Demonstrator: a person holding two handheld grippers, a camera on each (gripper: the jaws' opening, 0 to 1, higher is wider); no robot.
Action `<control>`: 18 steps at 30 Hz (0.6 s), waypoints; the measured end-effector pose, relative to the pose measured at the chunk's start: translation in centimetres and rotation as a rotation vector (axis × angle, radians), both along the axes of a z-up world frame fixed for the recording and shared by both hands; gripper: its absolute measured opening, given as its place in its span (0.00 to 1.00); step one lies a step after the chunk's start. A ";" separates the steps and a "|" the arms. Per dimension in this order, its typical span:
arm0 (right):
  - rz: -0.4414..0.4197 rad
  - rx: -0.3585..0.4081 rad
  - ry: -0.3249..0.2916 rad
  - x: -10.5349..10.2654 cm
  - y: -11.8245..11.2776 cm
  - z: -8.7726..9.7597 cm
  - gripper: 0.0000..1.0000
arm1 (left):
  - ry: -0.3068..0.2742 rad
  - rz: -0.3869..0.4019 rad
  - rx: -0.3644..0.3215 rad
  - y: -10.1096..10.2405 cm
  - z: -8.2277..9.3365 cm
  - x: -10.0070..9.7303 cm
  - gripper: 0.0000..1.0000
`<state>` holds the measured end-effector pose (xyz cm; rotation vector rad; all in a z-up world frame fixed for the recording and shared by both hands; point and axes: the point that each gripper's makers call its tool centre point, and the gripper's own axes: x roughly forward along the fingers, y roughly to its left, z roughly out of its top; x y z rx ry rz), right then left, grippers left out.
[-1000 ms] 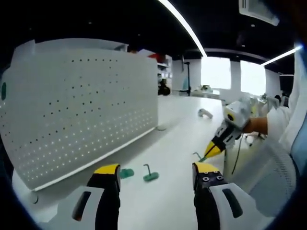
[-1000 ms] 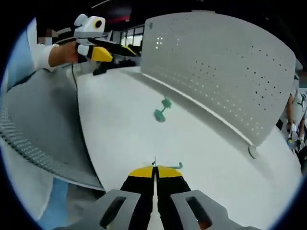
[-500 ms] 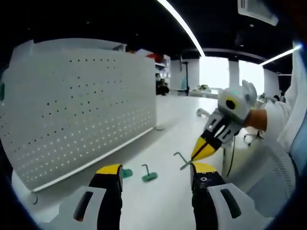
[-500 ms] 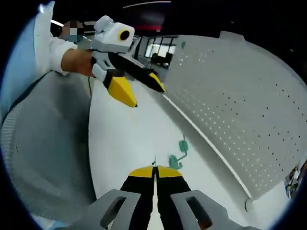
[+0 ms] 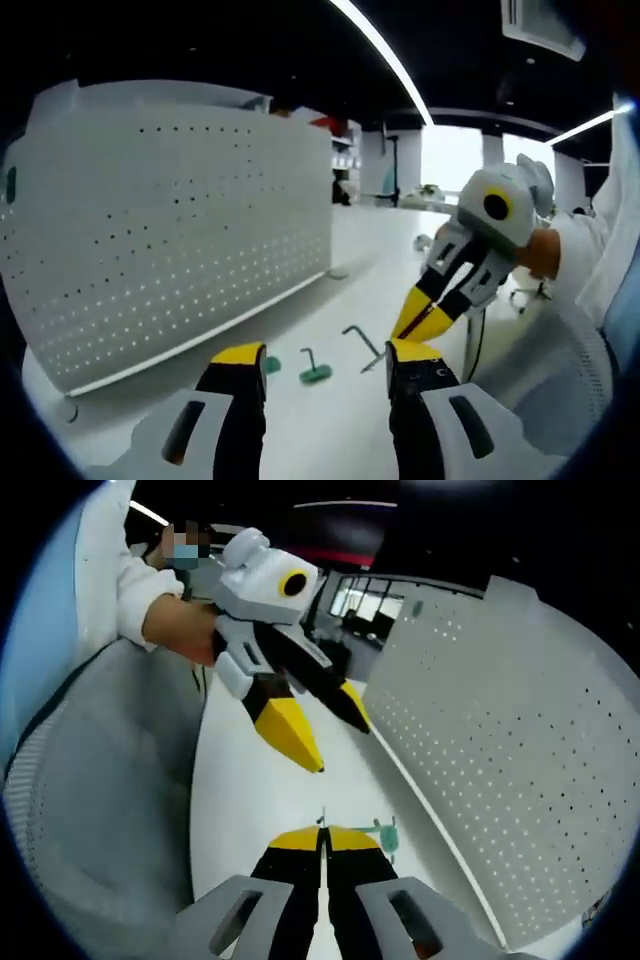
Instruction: Insert the hook assembly into the mounting plate slot until the hook locks in place.
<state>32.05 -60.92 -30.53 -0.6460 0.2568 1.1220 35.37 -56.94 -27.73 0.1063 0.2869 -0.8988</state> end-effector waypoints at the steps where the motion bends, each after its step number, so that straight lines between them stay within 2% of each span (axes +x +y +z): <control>1: 0.006 -0.003 -0.002 -0.1 0.2 0.0 0.00 | 0.003 -0.001 -0.005 0.0 0.1 0.0 0.41; 6: 0.041 -0.001 -0.017 -0.4 1.2 0.3 0.00 | 0.037 -0.013 -0.027 -0.2 0.1 -0.2 0.23; 13: 0.077 -0.012 -0.033 -0.8 2.0 0.3 0.00 | 0.077 -0.048 -0.025 -0.8 -0.3 -0.8 0.04; 18: 0.095 -0.023 -0.044 -1.1 2.3 0.2 0.00 | 0.136 -0.067 -0.013 -1.3 -1.2 -1.1 0.06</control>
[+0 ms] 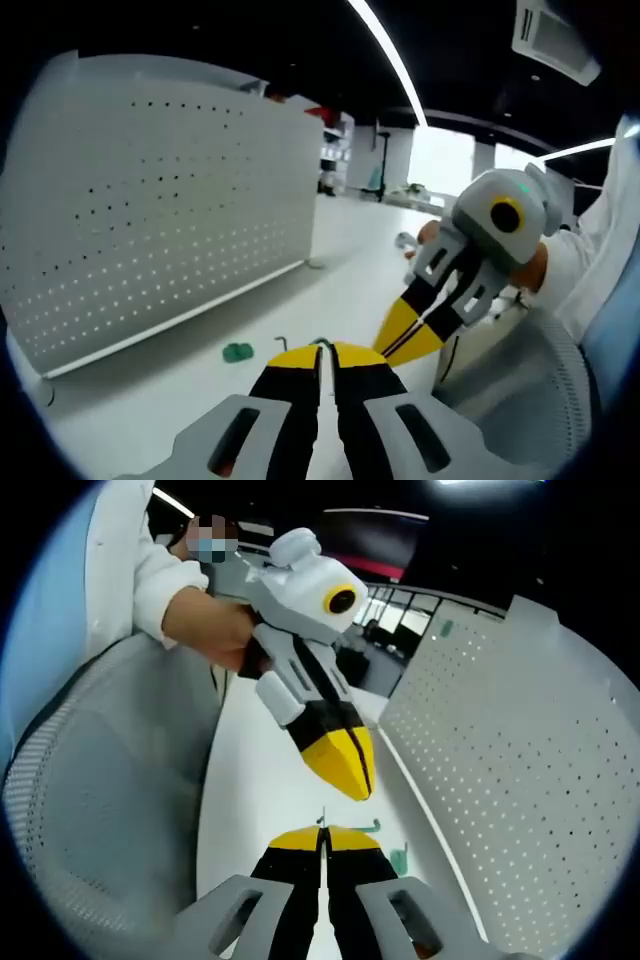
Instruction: Insert the hook assembly into the mounting plate slot until the hook locks in place.
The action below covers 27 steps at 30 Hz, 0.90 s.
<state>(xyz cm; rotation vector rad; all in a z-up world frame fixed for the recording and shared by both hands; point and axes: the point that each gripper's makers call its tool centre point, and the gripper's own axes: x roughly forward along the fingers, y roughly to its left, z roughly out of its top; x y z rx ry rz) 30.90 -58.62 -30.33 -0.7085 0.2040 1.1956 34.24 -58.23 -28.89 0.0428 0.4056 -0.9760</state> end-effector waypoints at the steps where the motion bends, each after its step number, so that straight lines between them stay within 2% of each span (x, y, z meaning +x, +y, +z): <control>1: 0.004 0.000 -0.002 -0.1 0.1 0.0 0.00 | 0.017 -0.003 0.003 0.0 -0.2 -0.1 0.06; 3: 0.008 -0.001 -0.004 -0.1 0.2 0.0 0.00 | 0.039 0.002 0.007 0.0 -0.5 -0.1 0.08; 8: 0.020 -0.010 -0.013 -0.3 0.4 0.1 0.00 | 0.138 -0.009 -0.001 -0.3 -1.4 -0.6 0.09; 21: 0.058 -0.038 -0.045 -0.8 1.3 -0.1 0.00 | 0.218 0.024 -0.001 -0.5 -1.9 -0.2 0.08; 27: 0.070 -0.051 -0.061 -0.9 1.5 -0.1 0.00 | 0.226 0.035 0.013 -0.7 -2.2 -0.3 0.06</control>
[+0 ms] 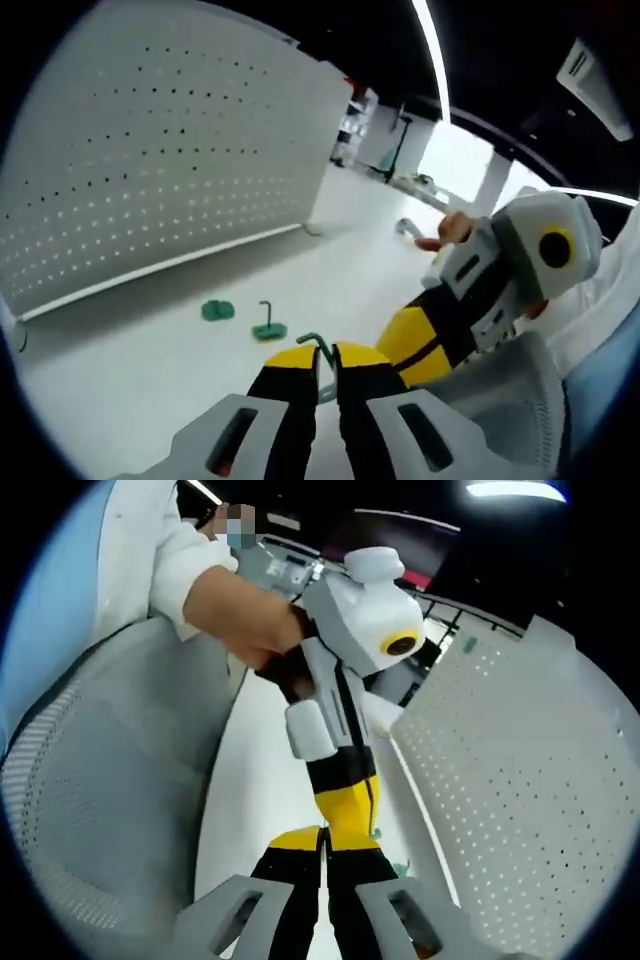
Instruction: Insert the hook assembly into the mounting plate slot until the hook locks in place.
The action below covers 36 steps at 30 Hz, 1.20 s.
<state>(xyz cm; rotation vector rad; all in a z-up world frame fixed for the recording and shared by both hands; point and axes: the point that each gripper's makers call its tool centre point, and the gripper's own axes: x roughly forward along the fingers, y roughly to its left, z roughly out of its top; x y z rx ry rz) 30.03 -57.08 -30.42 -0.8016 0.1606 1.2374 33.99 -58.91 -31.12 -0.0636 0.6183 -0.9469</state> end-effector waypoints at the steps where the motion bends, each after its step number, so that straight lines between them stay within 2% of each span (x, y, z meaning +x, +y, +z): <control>1: 0.000 -0.004 -0.002 0.0 0.0 -0.1 0.00 | -0.003 -0.001 0.007 0.0 -0.1 0.0 0.06; 9: 0.011 -0.032 -0.026 -0.2 0.1 -0.4 0.00 | -0.019 -0.007 0.028 0.2 -0.2 -0.1 0.06; 14: 0.009 -0.043 -0.050 0.0 0.3 -0.4 0.00 | -0.036 -0.002 0.008 0.3 0.3 0.0 0.04; 20: -0.012 -0.017 -0.029 0.3 0.3 -0.3 0.00 | -0.067 -0.004 -0.009 0.3 0.9 0.1 0.03; 22: -0.025 0.013 0.011 0.2 0.4 -0.1 0.00 | -0.091 -0.001 0.000 0.4 1.1 0.3 0.03; 25: -0.040 0.036 0.009 0.4 0.3 0.4 0.03 | -0.094 -0.001 -0.004 0.6 1.1 0.4 0.03; 30: -0.094 0.106 0.059 1.1 -0.7 1.4 0.05 | -0.115 -0.014 -0.020 0.7 1.6 0.3 0.03; 36: -0.133 0.139 0.057 1.9 -2.0 2.2 0.06 | -0.149 -0.062 -0.048 1.0 2.5 0.0 0.03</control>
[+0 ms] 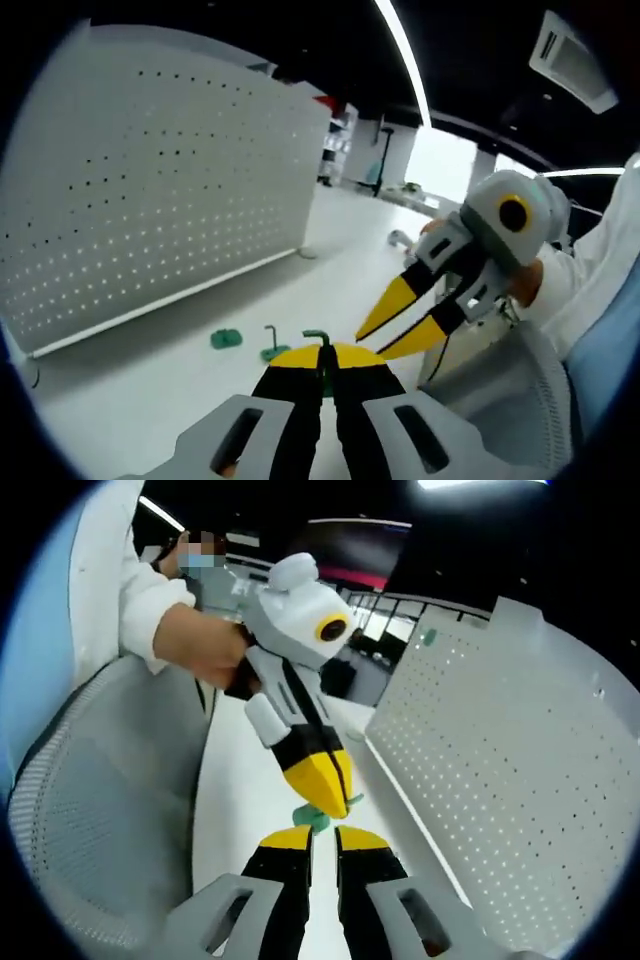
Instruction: Insert the hook assembly into the mounting plate slot until the hook locks in place.
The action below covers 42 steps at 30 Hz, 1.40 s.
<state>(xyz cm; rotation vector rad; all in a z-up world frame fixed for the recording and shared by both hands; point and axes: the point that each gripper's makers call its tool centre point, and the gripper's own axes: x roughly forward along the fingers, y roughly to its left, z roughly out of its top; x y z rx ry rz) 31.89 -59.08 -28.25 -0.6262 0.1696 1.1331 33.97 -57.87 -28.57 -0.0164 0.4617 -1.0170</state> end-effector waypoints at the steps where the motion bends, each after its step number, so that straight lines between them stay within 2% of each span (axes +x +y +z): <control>1: -0.007 0.000 -0.004 0.2 -0.2 0.0 0.06 | 0.000 -0.004 -0.004 0.1 0.1 -0.1 0.03; 6: -0.010 -0.004 -0.009 0.3 -0.5 -0.2 0.06 | -0.012 -0.081 -0.081 0.1 1.6 -0.9 0.03; 10: 0.004 0.010 -0.011 0.2 -0.1 -0.1 0.07 | -0.055 -0.162 -0.122 -0.1 3.0 -1.9 0.03; 18: 0.046 0.023 -0.021 -0.3 0.7 0.3 0.07 | -0.058 -0.244 -0.207 -0.1 4.7 -3.2 0.03; 24: 0.078 0.030 -0.045 -0.6 1.0 0.5 0.09 | -0.051 -0.270 -0.242 -0.3 5.3 -3.6 0.03; 26: 0.099 0.033 -0.078 -0.7 1.2 0.8 0.10 | -0.038 -0.277 -0.253 -0.3 5.3 -3.8 0.03; 32: 0.148 0.070 -0.129 -1.3 1.8 1.8 0.09 | -0.017 -0.298 -0.298 -0.5 5.9 -4.3 0.03; 36: 0.187 0.101 -0.141 -2.0 2.3 2.3 0.06 | -0.001 -0.314 -0.330 -0.7 6.3 -4.6 0.03; 42: 0.197 0.116 -0.143 -2.3 2.4 2.6 0.04 | 0.021 -0.325 -0.357 -0.7 6.5 -4.8 0.03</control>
